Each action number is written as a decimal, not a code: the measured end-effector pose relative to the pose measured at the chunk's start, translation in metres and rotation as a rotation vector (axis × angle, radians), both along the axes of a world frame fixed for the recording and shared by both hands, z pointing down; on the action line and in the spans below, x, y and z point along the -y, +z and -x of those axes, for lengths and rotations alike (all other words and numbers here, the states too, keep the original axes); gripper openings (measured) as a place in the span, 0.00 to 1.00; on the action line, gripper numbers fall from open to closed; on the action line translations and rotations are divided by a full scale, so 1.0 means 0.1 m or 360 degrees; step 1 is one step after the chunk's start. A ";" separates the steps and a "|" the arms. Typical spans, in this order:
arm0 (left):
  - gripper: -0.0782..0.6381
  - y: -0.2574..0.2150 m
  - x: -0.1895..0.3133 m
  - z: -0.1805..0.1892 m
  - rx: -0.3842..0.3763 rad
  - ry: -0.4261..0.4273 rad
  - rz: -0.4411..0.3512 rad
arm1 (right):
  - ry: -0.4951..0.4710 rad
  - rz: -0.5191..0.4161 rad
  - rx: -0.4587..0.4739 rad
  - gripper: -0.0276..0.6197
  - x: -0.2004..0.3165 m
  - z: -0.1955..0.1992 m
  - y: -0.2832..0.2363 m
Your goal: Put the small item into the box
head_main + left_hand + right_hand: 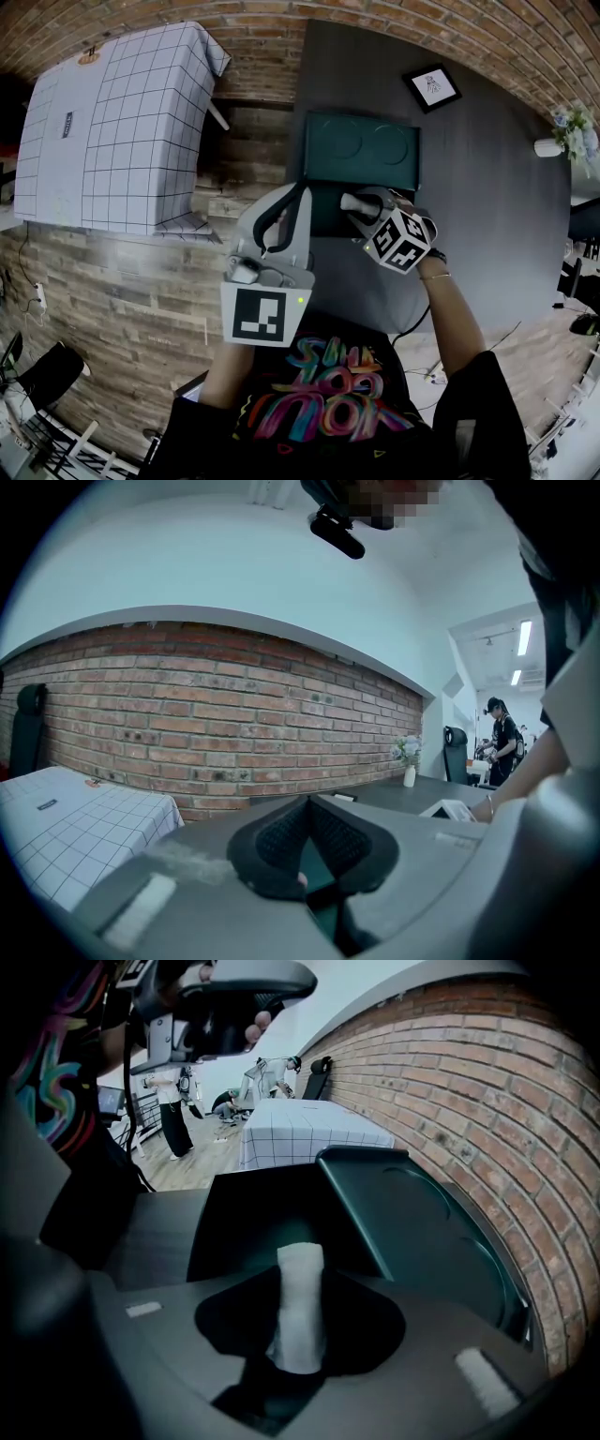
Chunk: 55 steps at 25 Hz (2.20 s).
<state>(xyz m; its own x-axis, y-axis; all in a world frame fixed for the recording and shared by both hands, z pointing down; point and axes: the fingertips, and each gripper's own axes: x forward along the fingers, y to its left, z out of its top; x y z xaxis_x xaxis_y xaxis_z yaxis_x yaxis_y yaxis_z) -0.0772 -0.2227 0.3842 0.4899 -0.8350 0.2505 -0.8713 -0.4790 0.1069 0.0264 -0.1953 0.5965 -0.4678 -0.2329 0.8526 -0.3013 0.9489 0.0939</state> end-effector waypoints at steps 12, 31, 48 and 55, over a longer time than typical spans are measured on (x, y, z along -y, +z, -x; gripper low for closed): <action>0.11 -0.02 0.00 0.01 0.0002 0.0000 -0.0002 | 0.0039 0.0024 0.0050 0.31 -0.01 0.01 -0.04; 0.11 -0.16 -0.02 -0.01 -0.0014 0.0008 -0.0060 | 0.0142 -0.0354 0.0146 0.36 0.09 0.12 -0.62; 0.11 -0.61 -0.35 0.07 0.0006 -0.0006 -0.0218 | 0.0276 -0.0695 0.0392 0.34 -0.24 0.25 -1.86; 0.11 -0.69 -0.52 0.05 0.0038 0.0008 -0.0259 | 0.0539 -0.0777 0.0763 0.30 -0.38 0.06 -2.58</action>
